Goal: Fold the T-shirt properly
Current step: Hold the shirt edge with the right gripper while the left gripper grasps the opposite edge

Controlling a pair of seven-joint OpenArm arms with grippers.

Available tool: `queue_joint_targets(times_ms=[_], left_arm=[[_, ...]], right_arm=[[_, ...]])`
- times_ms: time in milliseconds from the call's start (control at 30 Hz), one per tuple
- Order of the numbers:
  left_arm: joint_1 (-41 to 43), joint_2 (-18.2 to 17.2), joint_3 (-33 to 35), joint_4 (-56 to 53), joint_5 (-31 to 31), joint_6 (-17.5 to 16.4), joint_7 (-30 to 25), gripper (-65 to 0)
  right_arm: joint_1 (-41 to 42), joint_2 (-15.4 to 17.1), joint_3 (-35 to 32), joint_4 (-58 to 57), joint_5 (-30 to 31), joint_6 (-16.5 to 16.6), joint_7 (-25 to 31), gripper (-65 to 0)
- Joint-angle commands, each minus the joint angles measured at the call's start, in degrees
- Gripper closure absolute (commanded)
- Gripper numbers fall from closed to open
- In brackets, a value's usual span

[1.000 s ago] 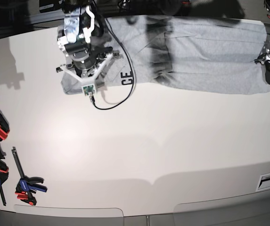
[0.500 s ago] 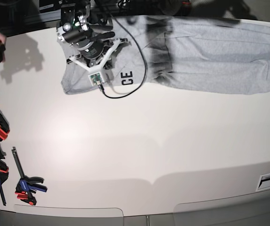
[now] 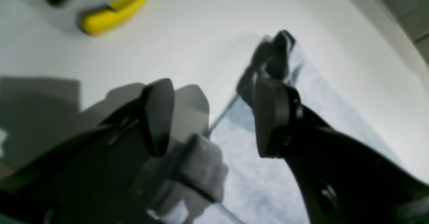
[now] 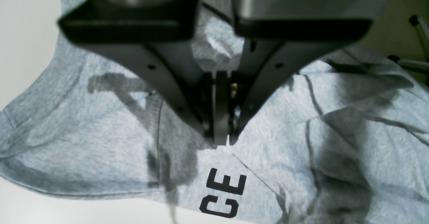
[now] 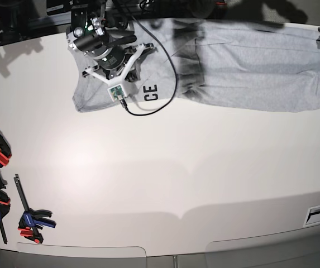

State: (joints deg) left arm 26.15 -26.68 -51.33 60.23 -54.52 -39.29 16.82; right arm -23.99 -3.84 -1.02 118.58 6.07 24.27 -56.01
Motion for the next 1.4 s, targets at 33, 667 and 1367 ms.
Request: queue_joint_targets(times_ms=[33, 667, 1367], left_arm=[[0.50, -0.07, -0.42, 0.81, -1.53, -0.71, 0.09, -37.2], [-5.07, 0.44, 0.42, -6.21, -1.16, -0.71, 3.54, -37.7], [-6.62, 0.31, 3.87, -7.17, -16.55, -0.71, 14.93, -37.6]], right_arm=[[0.17, -0.11, -0.11, 1.20, 0.61, 0.66, 1.18, 0.0], [0.15, -0.11, -0.11, 1.20, 3.93, 2.60, 1.09, 0.0], [0.17, -0.13, -0.11, 1.20, 6.19, 4.39, 0.92, 0.0]])
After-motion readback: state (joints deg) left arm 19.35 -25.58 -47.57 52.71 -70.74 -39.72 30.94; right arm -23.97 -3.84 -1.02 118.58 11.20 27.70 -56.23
